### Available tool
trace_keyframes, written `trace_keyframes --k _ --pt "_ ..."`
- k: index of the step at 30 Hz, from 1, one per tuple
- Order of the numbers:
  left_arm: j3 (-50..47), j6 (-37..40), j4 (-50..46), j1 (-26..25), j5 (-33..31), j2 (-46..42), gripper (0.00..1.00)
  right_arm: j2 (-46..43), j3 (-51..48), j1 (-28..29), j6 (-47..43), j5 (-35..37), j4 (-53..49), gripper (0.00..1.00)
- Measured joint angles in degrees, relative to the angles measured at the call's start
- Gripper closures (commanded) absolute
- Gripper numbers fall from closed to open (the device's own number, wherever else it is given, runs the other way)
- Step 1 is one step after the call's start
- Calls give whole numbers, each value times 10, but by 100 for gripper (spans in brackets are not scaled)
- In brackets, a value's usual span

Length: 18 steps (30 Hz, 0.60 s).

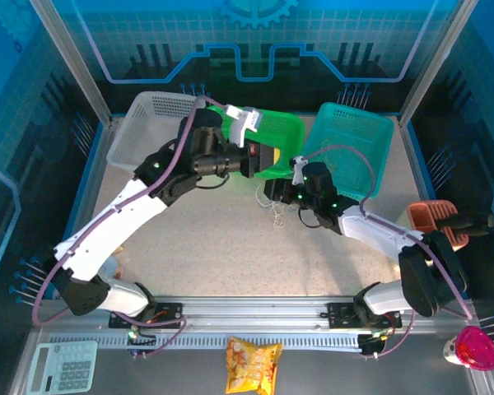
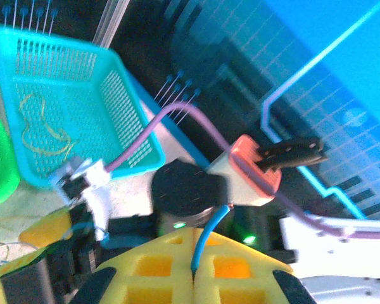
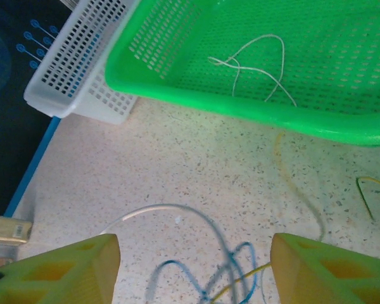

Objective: Untangle the cables

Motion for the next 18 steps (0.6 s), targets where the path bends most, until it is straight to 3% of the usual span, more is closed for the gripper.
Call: trace_keyframes --k 6,11,16,18 --pt "65 -4 10 0 0 -16 100 22 -20 0 9 9 31 42" --pt "97 -4 17 8 -3 -19 100 28 -44 1 17 12 53 52" --pt "97 -5 17 22 -7 -21 100 28 -57 1 17 13 58 51" --pt "97 -5 17 27 -10 -22 100 29 -62 1 17 13 62 45"
